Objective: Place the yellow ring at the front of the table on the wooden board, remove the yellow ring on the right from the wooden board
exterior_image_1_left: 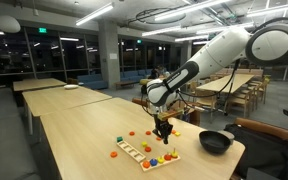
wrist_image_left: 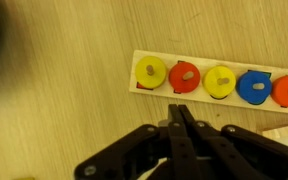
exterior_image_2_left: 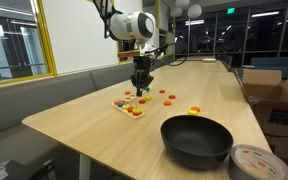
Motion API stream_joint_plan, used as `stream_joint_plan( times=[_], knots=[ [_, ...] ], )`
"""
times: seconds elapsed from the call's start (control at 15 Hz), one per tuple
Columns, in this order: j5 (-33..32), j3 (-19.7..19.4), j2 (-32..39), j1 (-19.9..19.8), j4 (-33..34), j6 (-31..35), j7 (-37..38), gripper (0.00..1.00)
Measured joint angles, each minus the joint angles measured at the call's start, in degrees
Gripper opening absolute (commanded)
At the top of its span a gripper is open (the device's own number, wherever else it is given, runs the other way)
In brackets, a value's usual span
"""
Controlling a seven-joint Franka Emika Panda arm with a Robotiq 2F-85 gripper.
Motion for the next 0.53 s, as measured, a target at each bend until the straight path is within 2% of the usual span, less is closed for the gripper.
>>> stream_joint_plan(
  times=[0.13,0.2,0.33,0.53],
  knots=[
    [0.00,-0.17,-2.56,-0.37,-2.30,0.01,-0.53,0.05],
    [0.00,-0.17,-3.70,-0.39,-3.51,0.02,-0.65,0.29],
    [0.00,-0.10,-5.44,-0.25,-5.75,0.02,-0.75,0.30],
    [0.00,0.29,-6.98,0.10,-8.70,0.02,-0.87,0.53]
  ],
)
